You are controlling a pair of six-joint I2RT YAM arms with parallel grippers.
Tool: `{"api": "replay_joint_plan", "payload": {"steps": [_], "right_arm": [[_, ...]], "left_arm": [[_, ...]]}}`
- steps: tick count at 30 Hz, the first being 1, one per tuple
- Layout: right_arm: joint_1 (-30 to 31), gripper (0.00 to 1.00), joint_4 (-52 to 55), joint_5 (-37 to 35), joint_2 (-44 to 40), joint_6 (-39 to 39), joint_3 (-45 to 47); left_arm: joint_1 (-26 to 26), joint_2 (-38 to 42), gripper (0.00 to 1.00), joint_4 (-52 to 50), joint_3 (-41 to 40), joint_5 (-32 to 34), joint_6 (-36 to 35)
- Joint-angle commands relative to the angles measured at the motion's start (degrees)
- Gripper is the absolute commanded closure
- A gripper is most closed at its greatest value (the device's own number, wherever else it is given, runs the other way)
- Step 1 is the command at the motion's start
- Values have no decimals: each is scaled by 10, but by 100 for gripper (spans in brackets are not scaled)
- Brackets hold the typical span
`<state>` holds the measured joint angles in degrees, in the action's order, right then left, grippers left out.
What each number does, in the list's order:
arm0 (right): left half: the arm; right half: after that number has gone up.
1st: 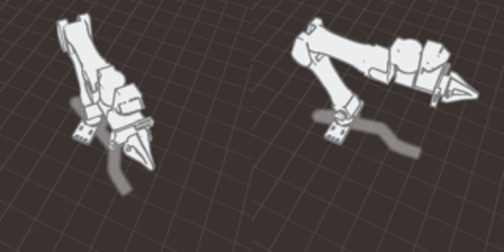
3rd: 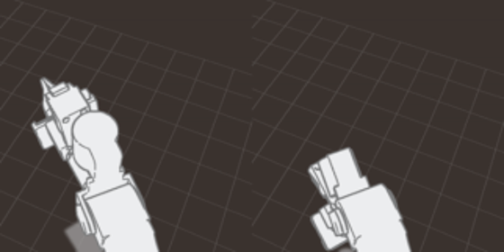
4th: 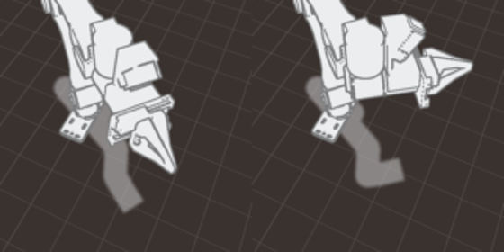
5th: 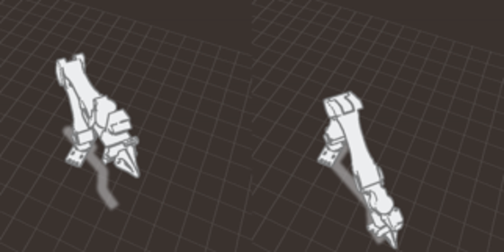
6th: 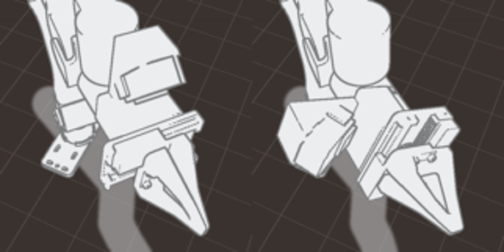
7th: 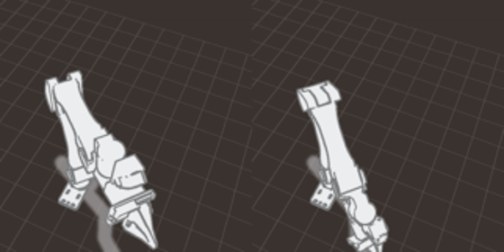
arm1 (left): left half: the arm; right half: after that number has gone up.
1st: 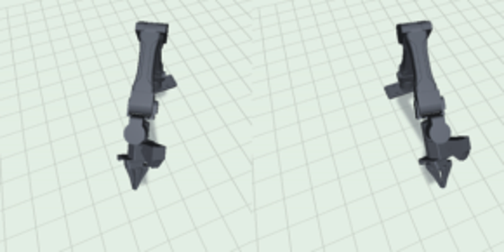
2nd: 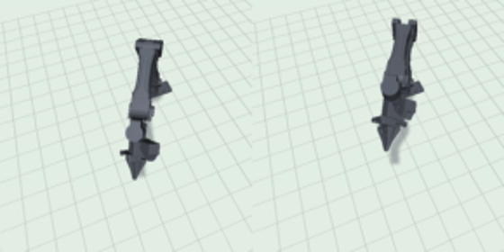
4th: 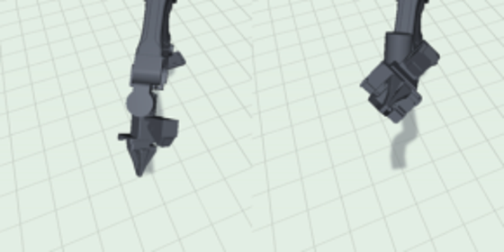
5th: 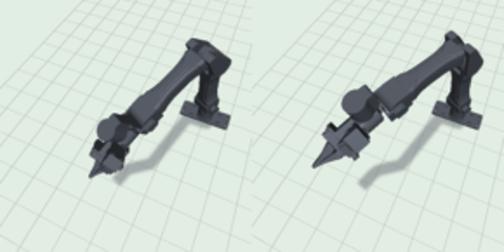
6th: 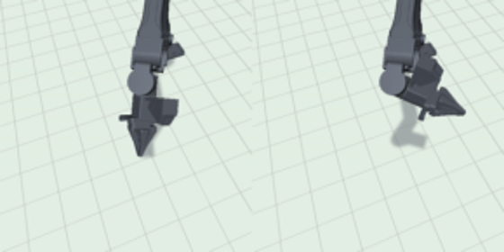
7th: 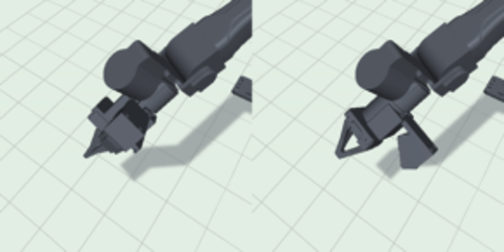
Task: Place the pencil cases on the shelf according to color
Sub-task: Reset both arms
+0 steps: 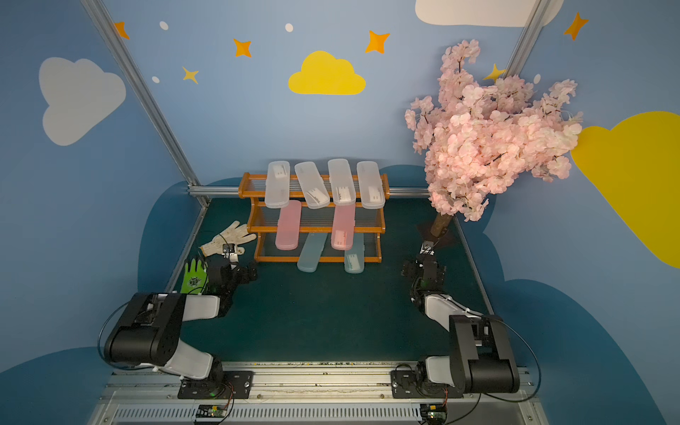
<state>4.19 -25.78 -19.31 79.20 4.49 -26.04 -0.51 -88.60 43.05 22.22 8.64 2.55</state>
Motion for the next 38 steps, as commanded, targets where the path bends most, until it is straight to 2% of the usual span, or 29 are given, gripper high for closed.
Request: {"api": "replay_joint_plan", "payload": {"steps": [1, 3, 5, 8, 10, 12, 15, 38], "right_arm": [[-5, 1, -46, 35, 25, -1, -18], [-7, 2, -32, 92, 41, -34, -36], [-7, 2, -40, 112, 40, -43, -30], [-4, 1, -188, 107, 71, -33, 25], [-3, 1, -215, 106, 78, -36, 33], [-3, 1, -190, 104, 72, -33, 26], [-3, 2, -87, 118, 49, -51, -4], [0, 1, -92, 114, 52, -54, -4]], "left_arm": [[7, 1, 0, 43, 5, -37, -12], [7, 2, 0, 41, 6, -40, -12], [9, 1, 0, 41, 7, -41, -12], [8, 2, 0, 41, 5, -41, -14], [7, 3, 0, 42, 4, -43, -18], [6, 3, 0, 42, 5, -43, -18], [7, 2, 0, 42, 5, -43, -18], [-3, 3, 0, 48, 1, -23, -20]]}}
